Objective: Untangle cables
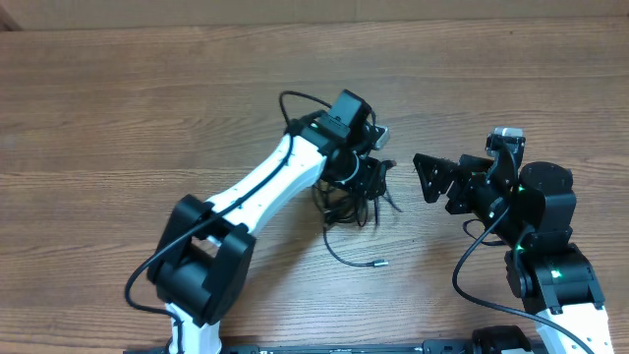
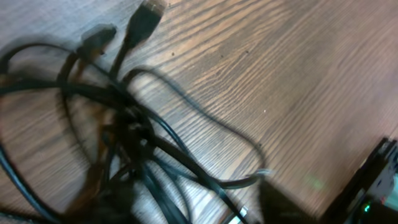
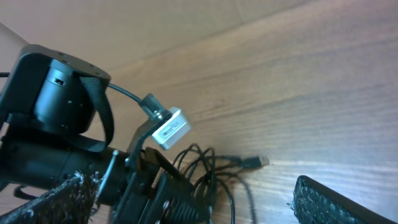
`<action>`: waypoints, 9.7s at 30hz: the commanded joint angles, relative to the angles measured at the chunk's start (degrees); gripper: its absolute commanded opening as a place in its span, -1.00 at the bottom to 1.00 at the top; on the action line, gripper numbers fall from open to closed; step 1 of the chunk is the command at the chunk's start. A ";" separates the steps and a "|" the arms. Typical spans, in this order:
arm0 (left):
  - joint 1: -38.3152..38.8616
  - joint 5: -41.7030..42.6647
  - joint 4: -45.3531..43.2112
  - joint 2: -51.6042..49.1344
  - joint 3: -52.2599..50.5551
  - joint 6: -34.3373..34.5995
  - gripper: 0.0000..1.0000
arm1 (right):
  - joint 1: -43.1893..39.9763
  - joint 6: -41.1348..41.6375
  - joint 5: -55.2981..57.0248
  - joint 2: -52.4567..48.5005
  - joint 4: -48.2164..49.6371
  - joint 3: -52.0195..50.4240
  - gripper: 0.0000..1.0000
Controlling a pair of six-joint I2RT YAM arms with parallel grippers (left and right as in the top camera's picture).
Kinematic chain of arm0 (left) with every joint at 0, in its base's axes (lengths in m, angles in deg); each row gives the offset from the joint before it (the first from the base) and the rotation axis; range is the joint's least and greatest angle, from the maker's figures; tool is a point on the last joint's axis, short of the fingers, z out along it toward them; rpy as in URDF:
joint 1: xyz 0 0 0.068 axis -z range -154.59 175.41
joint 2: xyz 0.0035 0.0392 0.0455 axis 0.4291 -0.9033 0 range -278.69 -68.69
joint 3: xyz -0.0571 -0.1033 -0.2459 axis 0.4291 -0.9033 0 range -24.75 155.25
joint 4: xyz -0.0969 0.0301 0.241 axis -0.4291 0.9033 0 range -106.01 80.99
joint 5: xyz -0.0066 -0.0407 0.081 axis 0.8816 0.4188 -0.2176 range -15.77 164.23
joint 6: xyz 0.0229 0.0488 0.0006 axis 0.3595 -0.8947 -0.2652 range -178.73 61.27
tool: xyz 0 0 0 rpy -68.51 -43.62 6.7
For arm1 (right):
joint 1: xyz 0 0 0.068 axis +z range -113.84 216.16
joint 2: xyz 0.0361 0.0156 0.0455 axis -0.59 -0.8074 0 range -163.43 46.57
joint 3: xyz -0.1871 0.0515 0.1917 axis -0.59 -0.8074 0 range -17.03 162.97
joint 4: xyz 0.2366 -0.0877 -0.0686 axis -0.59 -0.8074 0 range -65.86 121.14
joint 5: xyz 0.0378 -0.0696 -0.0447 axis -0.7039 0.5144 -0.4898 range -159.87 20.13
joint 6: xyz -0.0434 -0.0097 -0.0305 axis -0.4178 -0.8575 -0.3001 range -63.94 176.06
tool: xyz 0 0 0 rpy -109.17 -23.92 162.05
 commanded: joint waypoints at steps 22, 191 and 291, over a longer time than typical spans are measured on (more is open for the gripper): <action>-11.67 10.34 24.00 18.01 8.57 -35.06 -0.92 | -0.31 2.08 -17.68 -10.01 -6.27 0.70 1.00; -18.16 -5.20 14.14 19.34 -8.70 8.90 0.93 | 0.96 23.93 -16.26 -12.55 -1.01 0.72 0.82; -6.14 -5.55 10.05 8.94 -0.72 12.52 -0.92 | 1.07 30.10 6.82 -7.85 -23.74 0.63 1.00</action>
